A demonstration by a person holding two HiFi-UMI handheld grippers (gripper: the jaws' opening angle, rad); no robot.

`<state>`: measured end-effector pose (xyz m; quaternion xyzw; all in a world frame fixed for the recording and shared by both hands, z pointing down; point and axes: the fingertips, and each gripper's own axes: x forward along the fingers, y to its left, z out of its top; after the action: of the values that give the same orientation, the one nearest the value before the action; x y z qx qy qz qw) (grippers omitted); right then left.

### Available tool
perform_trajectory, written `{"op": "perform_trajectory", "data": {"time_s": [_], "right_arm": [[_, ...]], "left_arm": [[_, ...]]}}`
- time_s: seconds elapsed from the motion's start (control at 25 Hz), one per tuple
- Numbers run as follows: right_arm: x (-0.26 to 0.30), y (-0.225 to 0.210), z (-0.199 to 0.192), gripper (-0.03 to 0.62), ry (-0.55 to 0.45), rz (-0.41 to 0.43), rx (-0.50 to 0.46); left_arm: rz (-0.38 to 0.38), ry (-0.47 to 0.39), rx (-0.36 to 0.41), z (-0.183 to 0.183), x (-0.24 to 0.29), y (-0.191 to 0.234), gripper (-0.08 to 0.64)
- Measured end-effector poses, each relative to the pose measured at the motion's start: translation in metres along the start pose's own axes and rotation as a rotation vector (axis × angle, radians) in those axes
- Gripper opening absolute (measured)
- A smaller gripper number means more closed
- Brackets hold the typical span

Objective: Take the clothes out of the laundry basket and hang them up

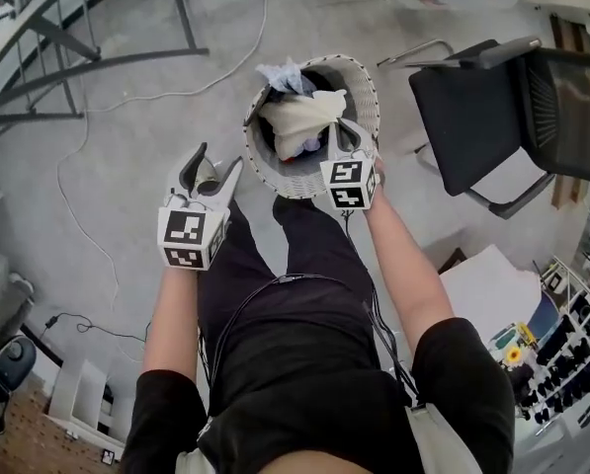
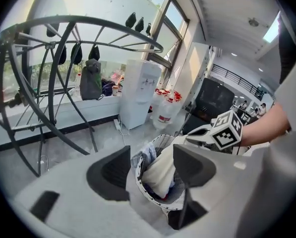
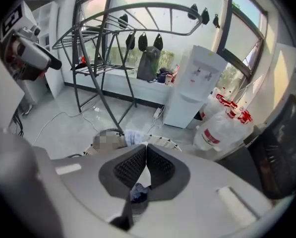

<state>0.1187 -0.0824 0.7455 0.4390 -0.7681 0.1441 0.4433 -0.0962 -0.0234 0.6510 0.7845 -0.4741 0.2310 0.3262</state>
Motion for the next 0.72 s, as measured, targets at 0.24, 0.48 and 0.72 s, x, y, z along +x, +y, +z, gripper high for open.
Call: {"op": "perform_trajectory", "data": {"time_s": [0.24,0.48,0.72], "right_arm": [[-0.075,-0.026,0.067,0.015,-0.118,-0.047,0.049],[-0.147,-0.055,0.140,0.015,-0.256,-0.078,0.075],[-0.229,-0.072,0.209,0.017,-0.385,-0.109,0.053]], "left_arm": [[-0.008,-0.002,0.061,0.030,-0.033,-0.018,0.275],[-0.025,-0.086,0.015,0.072,-0.066,-0.031,0.275],[-0.067,-0.181,0.005,0.109,-0.107,-0.045,0.275]]}}
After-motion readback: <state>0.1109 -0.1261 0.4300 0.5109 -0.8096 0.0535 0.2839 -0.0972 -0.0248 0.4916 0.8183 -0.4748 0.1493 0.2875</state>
